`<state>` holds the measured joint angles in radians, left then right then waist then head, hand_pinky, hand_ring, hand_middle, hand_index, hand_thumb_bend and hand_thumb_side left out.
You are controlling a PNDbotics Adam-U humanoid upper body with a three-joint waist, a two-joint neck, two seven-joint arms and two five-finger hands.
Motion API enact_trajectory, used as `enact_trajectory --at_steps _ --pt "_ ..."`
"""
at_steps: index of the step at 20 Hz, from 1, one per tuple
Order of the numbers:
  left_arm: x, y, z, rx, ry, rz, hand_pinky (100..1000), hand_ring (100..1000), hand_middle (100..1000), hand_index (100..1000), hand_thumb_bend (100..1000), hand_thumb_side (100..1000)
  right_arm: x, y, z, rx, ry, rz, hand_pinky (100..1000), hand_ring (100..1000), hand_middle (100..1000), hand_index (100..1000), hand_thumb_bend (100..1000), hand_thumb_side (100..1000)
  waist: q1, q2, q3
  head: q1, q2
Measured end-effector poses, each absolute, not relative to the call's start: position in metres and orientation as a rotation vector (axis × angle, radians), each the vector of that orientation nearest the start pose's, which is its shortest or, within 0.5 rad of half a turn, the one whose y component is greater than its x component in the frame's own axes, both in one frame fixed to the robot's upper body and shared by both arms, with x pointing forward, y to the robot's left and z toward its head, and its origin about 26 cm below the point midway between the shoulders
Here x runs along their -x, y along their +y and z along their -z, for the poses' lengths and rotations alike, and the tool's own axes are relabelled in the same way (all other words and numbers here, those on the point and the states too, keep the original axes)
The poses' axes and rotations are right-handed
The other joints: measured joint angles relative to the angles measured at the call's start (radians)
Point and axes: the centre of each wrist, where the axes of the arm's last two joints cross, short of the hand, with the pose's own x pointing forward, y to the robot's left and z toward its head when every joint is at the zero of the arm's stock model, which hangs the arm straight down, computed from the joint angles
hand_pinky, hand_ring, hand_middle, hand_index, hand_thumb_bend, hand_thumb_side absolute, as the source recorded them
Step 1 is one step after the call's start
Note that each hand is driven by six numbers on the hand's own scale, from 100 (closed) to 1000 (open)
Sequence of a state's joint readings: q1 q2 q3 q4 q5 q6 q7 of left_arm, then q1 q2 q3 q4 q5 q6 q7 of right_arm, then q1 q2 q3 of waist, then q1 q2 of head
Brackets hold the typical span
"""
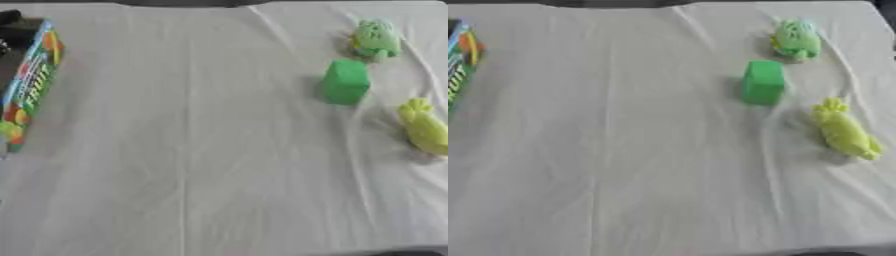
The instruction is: Pick up the objects with one hand, pass them to the other hand, and then place them into the box on the other side of the table.
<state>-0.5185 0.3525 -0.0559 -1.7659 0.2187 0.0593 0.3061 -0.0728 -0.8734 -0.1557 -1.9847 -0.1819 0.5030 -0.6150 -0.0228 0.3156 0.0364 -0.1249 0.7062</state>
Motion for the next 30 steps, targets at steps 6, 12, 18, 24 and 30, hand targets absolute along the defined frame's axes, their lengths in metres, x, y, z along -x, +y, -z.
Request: enact_trajectory --at_steps 6,12,18,24,30 --pt "-0.354 0.244 -0.215 -0.091 -2.191 0.009 608 735 796 766 203 798 -0.267 -0.369 -0.232 1.018 -1.590 -0.152 755 793 850 886 313 436 -0.006 0.000 0.002 -0.001 -0.001" --pt "-0.354 0.244 -0.215 -0.090 -2.189 0.014 608 735 796 766 202 799 -0.267 -0.363 -0.228 0.939 -1.498 -0.270 775 805 857 888 335 454 -0.009 0.000 0.006 -0.004 -0.006" --pt "-0.354 0.244 -0.215 -0.090 -2.187 0.017 609 735 796 765 202 799 -0.267 -0.356 -0.219 0.846 -1.441 -0.318 784 811 862 891 336 470 -0.015 0.000 0.008 -0.011 -0.011" --pt "-0.354 0.242 -0.215 -0.085 -2.184 0.026 608 736 796 765 201 801 -0.268 -0.349 -0.215 0.798 -1.426 -0.336 791 815 865 893 351 469 -0.015 0.000 0.011 -0.018 -0.015" --pt "-0.354 0.242 -0.214 -0.084 -2.182 0.032 609 736 797 765 201 801 -0.269 -0.343 -0.211 0.756 -1.403 -0.357 802 821 869 896 370 462 -0.015 0.000 0.014 -0.026 -0.015"
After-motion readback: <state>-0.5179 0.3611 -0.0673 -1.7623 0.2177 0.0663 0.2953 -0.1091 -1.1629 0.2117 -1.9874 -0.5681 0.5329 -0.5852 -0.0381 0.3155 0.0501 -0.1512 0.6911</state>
